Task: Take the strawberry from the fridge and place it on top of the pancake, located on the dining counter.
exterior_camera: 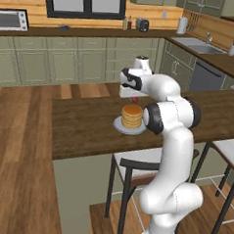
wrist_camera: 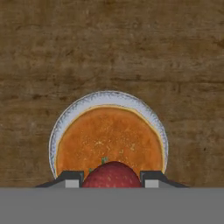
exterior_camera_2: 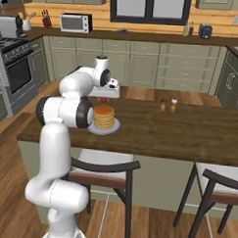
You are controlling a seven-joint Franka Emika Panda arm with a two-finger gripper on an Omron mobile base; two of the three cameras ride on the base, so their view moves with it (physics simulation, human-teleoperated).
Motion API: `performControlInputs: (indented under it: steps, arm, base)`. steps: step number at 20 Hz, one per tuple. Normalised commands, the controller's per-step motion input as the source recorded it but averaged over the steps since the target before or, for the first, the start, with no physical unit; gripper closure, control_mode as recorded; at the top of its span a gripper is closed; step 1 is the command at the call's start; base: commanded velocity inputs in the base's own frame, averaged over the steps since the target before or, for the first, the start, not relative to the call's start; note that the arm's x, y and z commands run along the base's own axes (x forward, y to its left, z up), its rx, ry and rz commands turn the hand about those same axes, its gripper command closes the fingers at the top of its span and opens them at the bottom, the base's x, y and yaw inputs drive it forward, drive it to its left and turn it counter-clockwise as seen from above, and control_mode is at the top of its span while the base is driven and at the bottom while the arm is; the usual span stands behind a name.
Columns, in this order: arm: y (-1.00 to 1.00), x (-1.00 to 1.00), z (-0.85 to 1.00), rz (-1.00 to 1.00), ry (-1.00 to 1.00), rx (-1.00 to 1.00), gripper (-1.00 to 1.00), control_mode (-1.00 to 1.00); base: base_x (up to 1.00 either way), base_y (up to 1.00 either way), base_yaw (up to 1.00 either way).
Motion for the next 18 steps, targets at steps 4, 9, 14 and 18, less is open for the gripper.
performControlInputs:
  steps: [4,9,14,18]
  arm:
    - [0.00,0.01,0.00,-0.08,0.33,-0.10,1.00,-1.00]
    - [0.01,0.00,-0.16,-0.05,0.29,-0.08,1.00,-1.00]
    - [0.00,0.11,-0.03,0.00,0.02,0.00,1.00,-1.00]
    - [0.00,0.29,-0.07,0.00,0.00,0.06,1.00,-1.00]
  base:
    - [0.00,0.00,0.00]
    - [0.00,0.00,0.00]
    - [0.00,0.00,0.00]
    - [0.00,0.00,0.00]
